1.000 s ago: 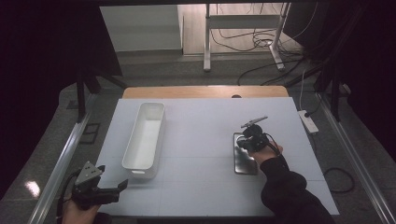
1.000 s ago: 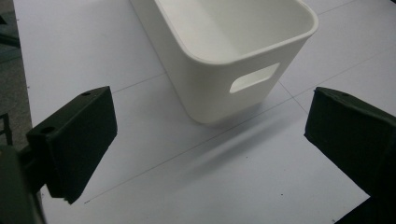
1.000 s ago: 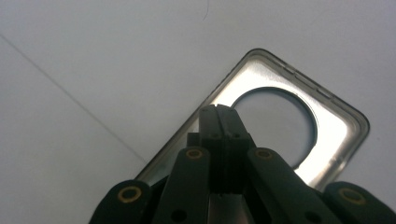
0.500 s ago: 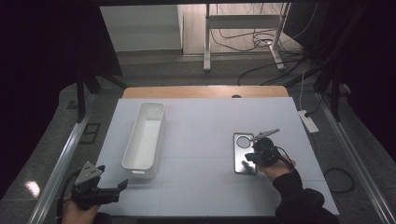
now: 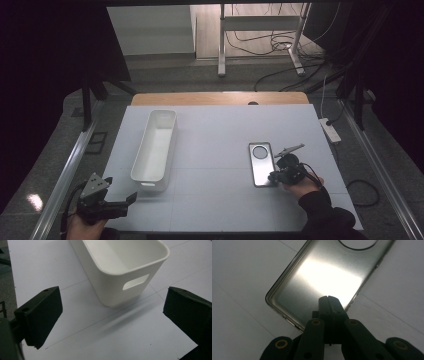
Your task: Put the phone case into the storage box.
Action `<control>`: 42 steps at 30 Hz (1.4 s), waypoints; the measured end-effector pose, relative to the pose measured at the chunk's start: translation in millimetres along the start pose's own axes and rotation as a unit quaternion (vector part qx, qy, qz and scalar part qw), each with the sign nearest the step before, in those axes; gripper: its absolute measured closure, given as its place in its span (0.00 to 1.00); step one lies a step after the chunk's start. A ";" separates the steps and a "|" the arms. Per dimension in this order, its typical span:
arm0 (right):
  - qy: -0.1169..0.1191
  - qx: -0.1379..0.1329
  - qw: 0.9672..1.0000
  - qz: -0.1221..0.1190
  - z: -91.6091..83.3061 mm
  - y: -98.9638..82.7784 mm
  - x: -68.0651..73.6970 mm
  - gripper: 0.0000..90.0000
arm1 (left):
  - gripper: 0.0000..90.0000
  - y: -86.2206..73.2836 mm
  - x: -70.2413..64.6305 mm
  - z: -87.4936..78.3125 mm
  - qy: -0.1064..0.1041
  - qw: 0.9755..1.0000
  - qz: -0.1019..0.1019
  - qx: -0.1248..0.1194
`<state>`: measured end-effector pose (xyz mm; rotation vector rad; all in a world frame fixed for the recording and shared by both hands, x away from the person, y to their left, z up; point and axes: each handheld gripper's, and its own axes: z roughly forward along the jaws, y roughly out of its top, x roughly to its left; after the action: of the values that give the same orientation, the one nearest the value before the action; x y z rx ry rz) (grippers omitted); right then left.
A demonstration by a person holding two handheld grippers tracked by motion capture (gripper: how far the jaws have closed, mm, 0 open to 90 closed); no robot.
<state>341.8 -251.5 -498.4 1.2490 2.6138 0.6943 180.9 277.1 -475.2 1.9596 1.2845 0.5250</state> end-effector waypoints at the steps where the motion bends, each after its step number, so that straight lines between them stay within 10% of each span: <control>1: -0.003 -0.001 1.000 0.002 -0.5 -0.5 -2.2 1.00 | 0.03 0.0 0.0 0.0 0.000 1.000 0.000 0.000; 10: -0.023 -0.007 0.999 0.038 -6.2 -6.0 -29.2 1.00 | 0.03 0.2 -0.1 0.3 0.000 1.000 0.001 0.001; 21: -0.006 -0.034 0.999 0.030 -11.4 -2.4 -25.2 0.88 | 0.03 0.2 0.2 0.3 0.000 1.000 0.000 0.002; 35: -0.026 -0.044 0.998 0.036 -11.1 11.6 -33.6 0.06 | 0.03 0.3 0.0 0.7 0.001 1.000 0.001 0.003; 42: -0.039 -0.038 0.998 0.040 -5.3 18.4 -37.7 0.00 | 0.03 0.3 -0.1 0.7 0.001 1.000 0.002 0.003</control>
<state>376.8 -272.4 -487.0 1.3379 2.4633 0.7353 181.6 276.6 -475.4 1.9666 1.2860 0.5258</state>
